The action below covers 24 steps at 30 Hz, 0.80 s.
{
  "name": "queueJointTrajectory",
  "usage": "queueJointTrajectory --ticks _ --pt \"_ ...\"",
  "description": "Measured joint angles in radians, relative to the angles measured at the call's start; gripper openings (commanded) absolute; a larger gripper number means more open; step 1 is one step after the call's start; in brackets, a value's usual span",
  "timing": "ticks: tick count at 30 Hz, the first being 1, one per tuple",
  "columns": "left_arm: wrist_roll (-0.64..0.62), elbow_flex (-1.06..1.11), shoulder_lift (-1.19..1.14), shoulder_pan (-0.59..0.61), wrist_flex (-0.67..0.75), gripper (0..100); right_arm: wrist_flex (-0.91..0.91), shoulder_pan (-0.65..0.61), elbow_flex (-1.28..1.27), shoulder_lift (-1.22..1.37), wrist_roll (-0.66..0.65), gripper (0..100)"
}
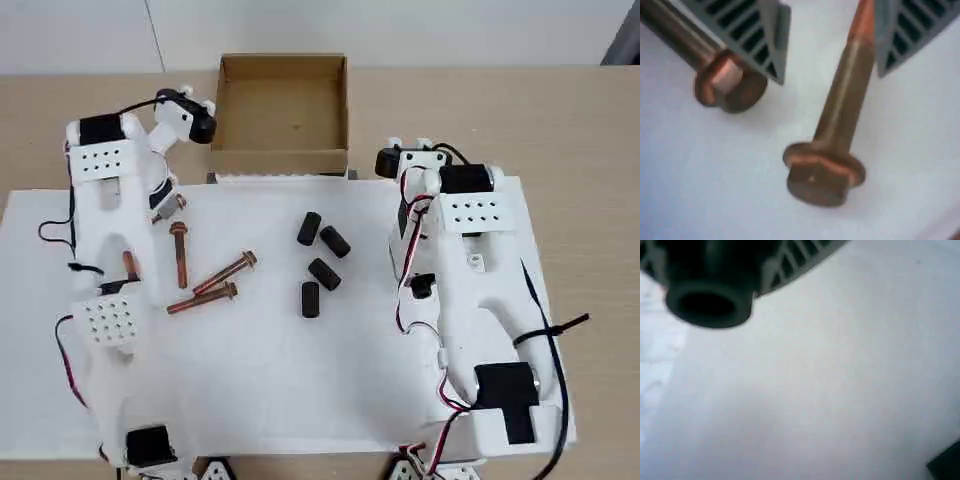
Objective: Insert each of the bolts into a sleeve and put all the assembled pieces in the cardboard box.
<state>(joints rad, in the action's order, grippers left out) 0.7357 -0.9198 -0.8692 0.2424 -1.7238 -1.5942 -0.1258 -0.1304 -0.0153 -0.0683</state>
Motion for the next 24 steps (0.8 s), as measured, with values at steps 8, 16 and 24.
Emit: queueJointTrajectory --ticks 8,16,24 --pt "0.002 -0.135 -0.121 -0.011 0.0 12 0.0 0.0 0.0 0.0 0.0 0.5" --pt "0.005 -0.201 -0.196 -0.011 -0.003 9 0.0 0.0 0.0 0.0 0.0 0.5" --pt "-0.002 -0.209 -0.221 -0.02 -0.018 0 0.0 0.0 0.0 0.0 0.0 0.5"
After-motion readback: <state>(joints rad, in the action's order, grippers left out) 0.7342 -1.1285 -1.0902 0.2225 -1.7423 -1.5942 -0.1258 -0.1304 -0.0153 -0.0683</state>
